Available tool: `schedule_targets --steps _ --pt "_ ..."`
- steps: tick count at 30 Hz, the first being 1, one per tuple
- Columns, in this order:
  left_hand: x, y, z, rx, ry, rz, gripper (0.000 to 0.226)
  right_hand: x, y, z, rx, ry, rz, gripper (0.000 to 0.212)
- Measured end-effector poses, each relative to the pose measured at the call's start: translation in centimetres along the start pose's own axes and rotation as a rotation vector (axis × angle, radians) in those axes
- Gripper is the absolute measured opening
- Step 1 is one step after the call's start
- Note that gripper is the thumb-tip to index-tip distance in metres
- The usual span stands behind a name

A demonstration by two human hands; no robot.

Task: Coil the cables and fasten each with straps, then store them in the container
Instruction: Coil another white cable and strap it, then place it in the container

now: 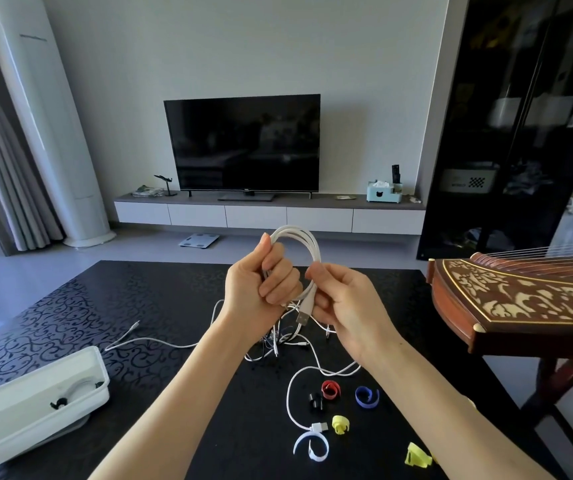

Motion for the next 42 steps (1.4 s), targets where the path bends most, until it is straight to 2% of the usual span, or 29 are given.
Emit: schedule_targets --steps 3,7,10,12,15,18,21,25,28,30,32,36,39,42 --pt "-0.2 0.9 -0.2 0.105 -0.003 0.040 0.044 0.2 0.3 -0.7 -0.094 0.045 0.000 0.028" --pt "-1.1 1.6 -0.2 0.317 0.095 -0.018 0.036 0.4 1.1 -1.4 -0.242 0.041 -0.049 0.027" --pt "-0.8 3.0 1.3 0.467 0.117 0.057 0.051 0.0 1.1 -1.3 -0.375 0.000 -0.174 0.024" --pt "-0.3 3.1 2.4 0.682 0.115 0.108 0.049 -0.6 0.6 -0.8 -0.481 -0.035 -0.276 0.022" --pt "0.0 1.6 1.3 1.098 0.229 0.054 0.046 -1.2 -0.1 -0.3 -0.790 0.013 -0.351 0.022" --pt "-0.3 0.5 -1.8 1.418 0.299 -0.059 0.041 -0.7 0.2 0.0 -1.008 0.096 -0.307 0.026" --pt "-0.2 1.2 -3.4 1.621 0.217 -0.030 0.031 -0.4 1.2 0.8 -1.048 0.141 -0.232 0.030" --pt "-0.6 4.1 -4.6 1.438 0.170 0.129 0.029 -0.2 2.3 2.7 -1.080 0.184 -0.202 0.025" --pt "-1.4 6.4 -5.7 1.187 0.161 0.243 0.023 -0.5 3.7 5.5 -0.916 0.016 -0.240 0.029" --pt "-2.0 7.5 -6.7 1.075 0.169 0.274 0.022 -0.8 4.5 6.8 -0.881 -0.014 -0.245 0.032" --pt "-2.4 8.3 -8.5 0.987 0.249 0.234 0.027 -0.8 4.7 7.4 -0.951 0.020 -0.251 0.034" --pt "-3.2 8.8 -11.9 0.849 0.525 0.038 0.041 -0.5 4.9 8.4 -1.060 0.024 -0.298 0.028" --pt "-3.3 9.6 -12.8 0.893 0.608 -0.015 0.041 -0.2 4.7 9.6 -1.171 0.058 -0.339 0.027" --pt "-3.5 10.8 -13.9 0.965 0.665 -0.026 0.037 -0.2 4.7 11.7 -1.249 0.019 -0.398 0.029"
Point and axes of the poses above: each hand's wrist, its own x-axis towards the middle knuckle, its own y-axis out of the back of the hand, z = x × y, the point moved 10 cm from there along x, towards the middle knuckle, and after that the axes turned 1 degree about -y, right-handed, at the moved point
